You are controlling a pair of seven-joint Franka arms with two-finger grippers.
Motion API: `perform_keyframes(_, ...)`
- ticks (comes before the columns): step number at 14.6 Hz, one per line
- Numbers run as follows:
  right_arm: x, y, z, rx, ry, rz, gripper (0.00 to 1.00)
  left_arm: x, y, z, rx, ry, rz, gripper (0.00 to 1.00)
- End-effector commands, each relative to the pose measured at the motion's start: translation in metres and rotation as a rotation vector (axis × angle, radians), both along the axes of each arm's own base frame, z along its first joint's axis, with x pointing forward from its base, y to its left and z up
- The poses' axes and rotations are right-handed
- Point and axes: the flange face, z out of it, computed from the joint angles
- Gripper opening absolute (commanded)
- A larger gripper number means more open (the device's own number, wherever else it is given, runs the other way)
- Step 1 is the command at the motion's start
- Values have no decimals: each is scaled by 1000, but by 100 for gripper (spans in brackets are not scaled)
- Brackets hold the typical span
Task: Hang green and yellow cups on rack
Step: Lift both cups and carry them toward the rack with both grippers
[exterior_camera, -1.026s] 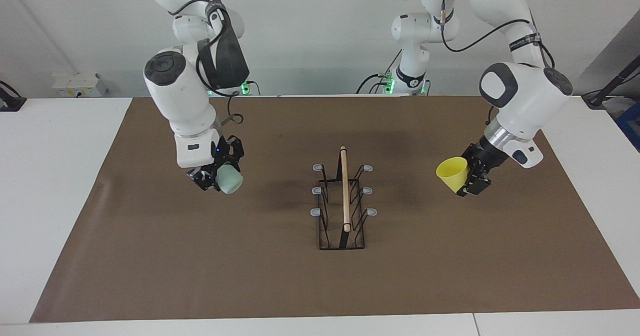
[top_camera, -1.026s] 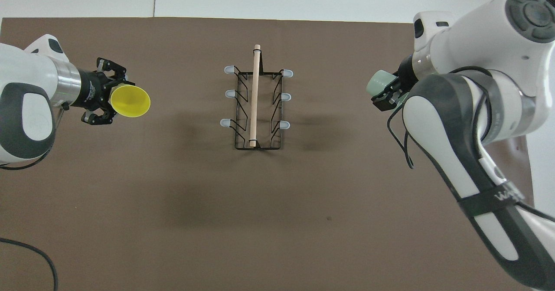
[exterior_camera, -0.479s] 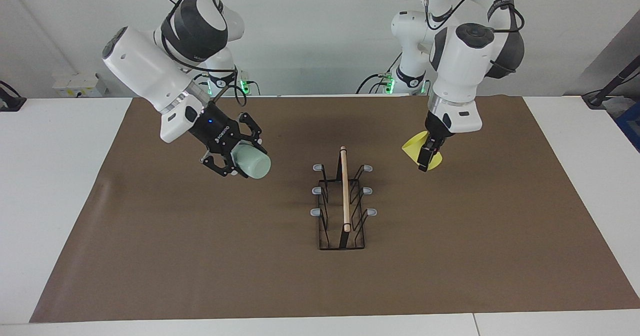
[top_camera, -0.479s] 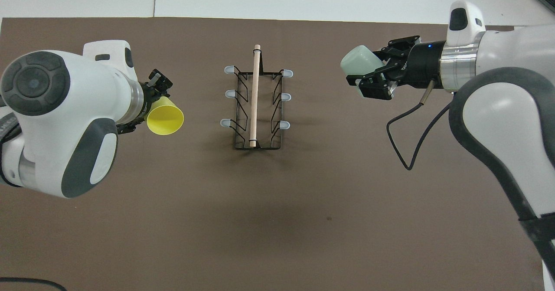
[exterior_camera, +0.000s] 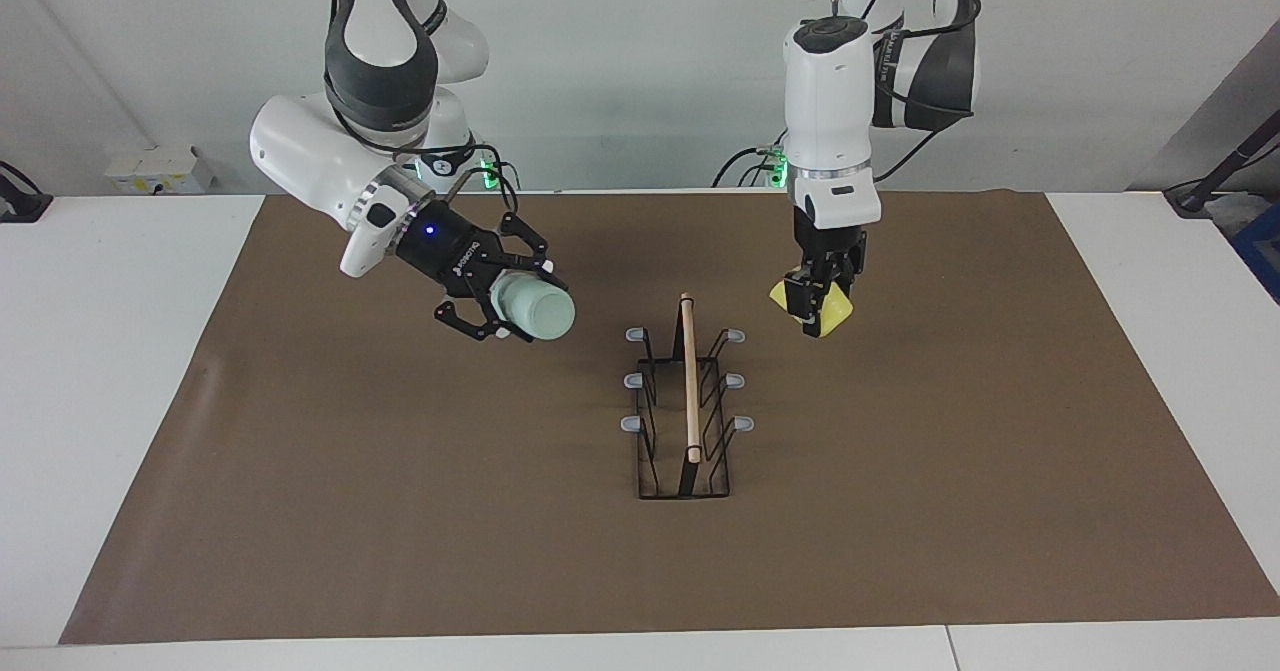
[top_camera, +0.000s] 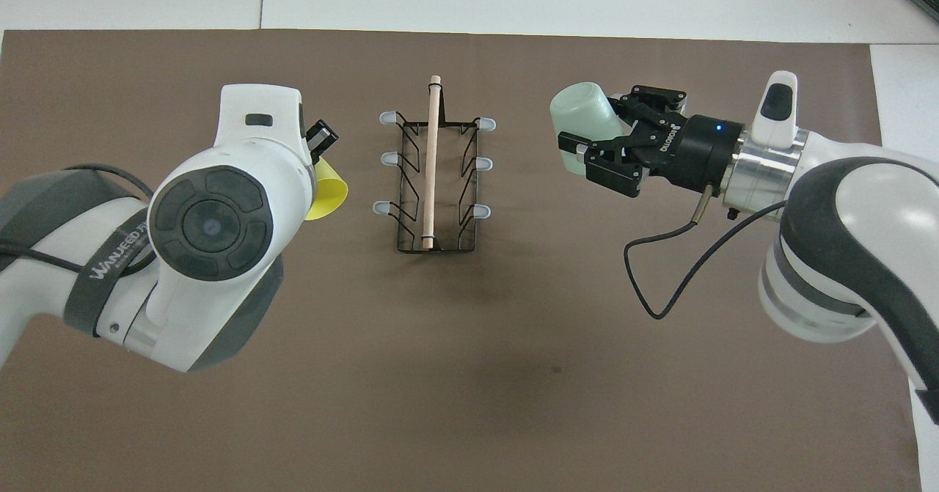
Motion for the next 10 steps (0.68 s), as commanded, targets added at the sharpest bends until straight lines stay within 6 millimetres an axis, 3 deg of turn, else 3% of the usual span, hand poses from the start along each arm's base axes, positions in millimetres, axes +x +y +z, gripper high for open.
perform_keyframes(1,-45,1,-28,53,-89,-15,0,-5,-8,-6,15,-100,44,0)
perform_keyframes(3,-53,5,-47,104,-147,-48,0,-11,-19,-19,70,-206,97,0)
perform_keyframes(10,-60,54,-91,287,-190,-174,0,-37,-58,-53,232,-471,73,0)
